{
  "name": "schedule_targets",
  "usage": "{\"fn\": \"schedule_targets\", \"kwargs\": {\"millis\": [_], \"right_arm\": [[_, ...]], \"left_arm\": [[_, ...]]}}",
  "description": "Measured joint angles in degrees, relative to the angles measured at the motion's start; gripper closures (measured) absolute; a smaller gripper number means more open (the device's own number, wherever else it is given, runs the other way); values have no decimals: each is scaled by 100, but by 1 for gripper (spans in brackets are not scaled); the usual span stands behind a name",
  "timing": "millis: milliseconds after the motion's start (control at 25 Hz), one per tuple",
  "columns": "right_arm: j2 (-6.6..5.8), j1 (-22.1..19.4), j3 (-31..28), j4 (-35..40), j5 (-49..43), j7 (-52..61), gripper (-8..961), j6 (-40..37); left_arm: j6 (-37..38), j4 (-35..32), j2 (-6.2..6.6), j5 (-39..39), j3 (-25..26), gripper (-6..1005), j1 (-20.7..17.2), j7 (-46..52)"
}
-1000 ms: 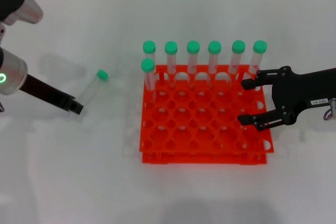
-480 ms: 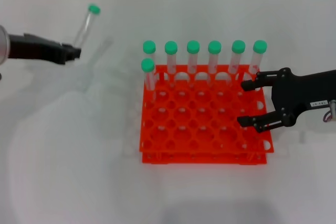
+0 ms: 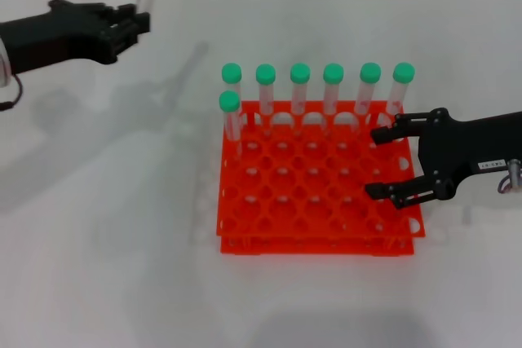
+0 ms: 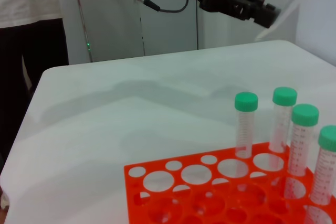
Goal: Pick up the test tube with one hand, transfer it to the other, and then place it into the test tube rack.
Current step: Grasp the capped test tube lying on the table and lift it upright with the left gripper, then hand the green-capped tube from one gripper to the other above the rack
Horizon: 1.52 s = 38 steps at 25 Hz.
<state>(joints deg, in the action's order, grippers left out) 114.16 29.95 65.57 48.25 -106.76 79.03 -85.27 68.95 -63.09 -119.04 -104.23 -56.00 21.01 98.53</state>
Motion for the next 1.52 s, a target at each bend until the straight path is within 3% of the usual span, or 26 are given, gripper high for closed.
{"fn": "schedule_targets", "kwargs": {"millis": [280,560,720,1000,1520], "right_arm": [[22,2,0,0,19,-63,113,9],[64,8,-6,0,41,-69,113,7],[81,28,-30,0,42,-71,113,6],[66,19,-97,0,43,-71,113,-15],[36,-6,-198,-26,41,-68,113,-16]], "left_arm": [[1011,664,162,707,52,817,277,-1132],[2150,1761,639,704,46,818,1133,-1360],[2482,2066,745,423,16,819,1518,-1376],[2397,2420,695,-449,37,821,2065,-1166],[1968,2555,470,-906,-14,824,2134,-1466]]}}
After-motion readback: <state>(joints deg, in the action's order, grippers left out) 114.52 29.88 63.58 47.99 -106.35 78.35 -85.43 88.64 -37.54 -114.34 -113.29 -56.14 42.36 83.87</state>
